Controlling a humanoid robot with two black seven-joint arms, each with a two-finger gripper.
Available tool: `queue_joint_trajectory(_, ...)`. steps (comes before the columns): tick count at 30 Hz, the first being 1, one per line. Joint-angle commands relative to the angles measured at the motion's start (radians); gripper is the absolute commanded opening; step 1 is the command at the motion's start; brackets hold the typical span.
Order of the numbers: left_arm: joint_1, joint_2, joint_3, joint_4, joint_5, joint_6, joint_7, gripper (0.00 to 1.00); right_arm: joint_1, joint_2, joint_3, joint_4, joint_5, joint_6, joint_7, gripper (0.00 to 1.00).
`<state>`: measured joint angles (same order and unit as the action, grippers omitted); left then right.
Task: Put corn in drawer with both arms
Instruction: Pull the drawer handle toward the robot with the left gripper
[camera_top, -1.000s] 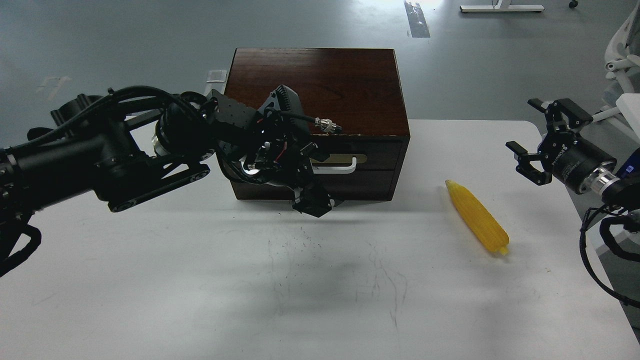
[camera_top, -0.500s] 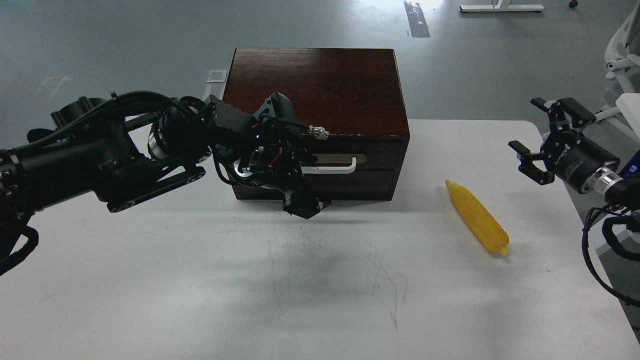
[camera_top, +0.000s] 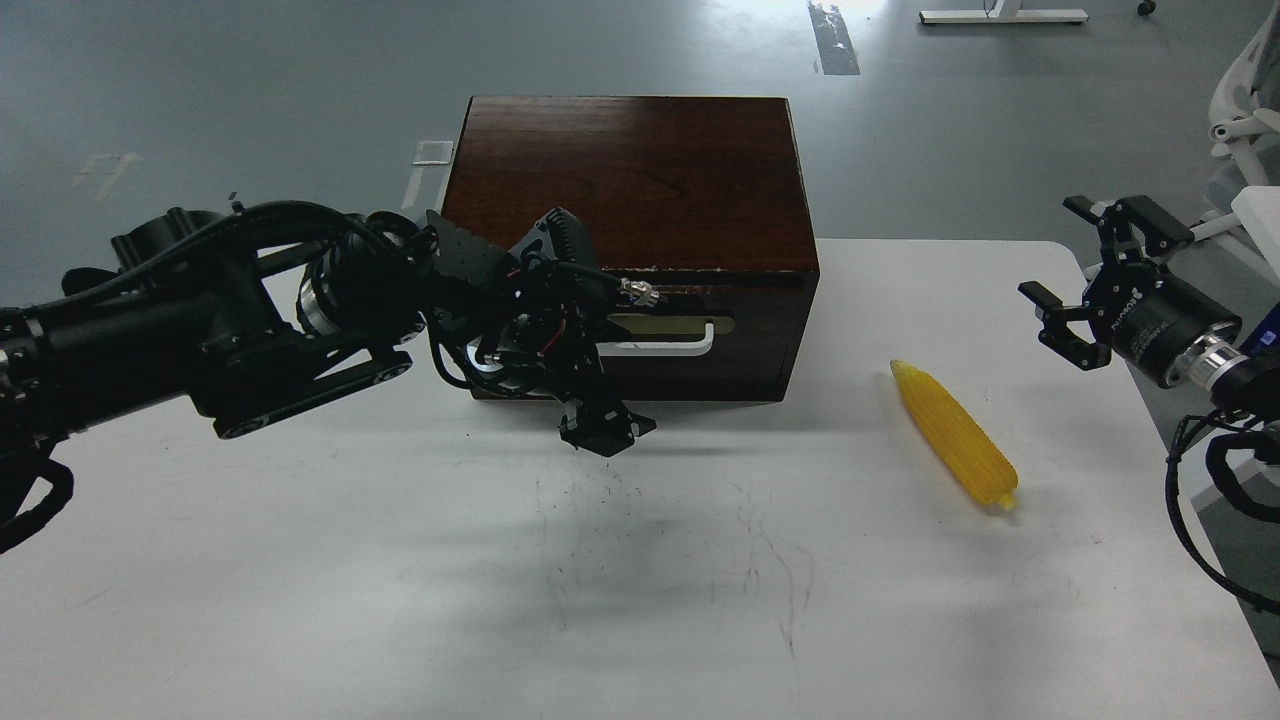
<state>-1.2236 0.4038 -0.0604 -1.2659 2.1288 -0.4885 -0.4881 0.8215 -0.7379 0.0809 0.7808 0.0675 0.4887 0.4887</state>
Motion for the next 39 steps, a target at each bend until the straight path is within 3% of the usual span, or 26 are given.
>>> queue_joint_trajectory(1,0.003,0.009,0.002,-0.050,-0.004,0.000,-0.001,0.99,-0.001,0.000,0.000,0.000,0.000,0.000,0.000,1.00)
queue_joint_trajectory(16,0.004,0.087,0.053,-0.243,-0.009,0.000,-0.001,0.99,-0.005,0.000,0.000,0.002,0.000,0.000,0.000,1.00)
queue_joint_trajectory(39,-0.097,0.128,0.034,-0.273,-0.007,0.000,-0.001,0.99,-0.010,-0.015,0.000,0.000,0.000,0.000,0.000,1.00)
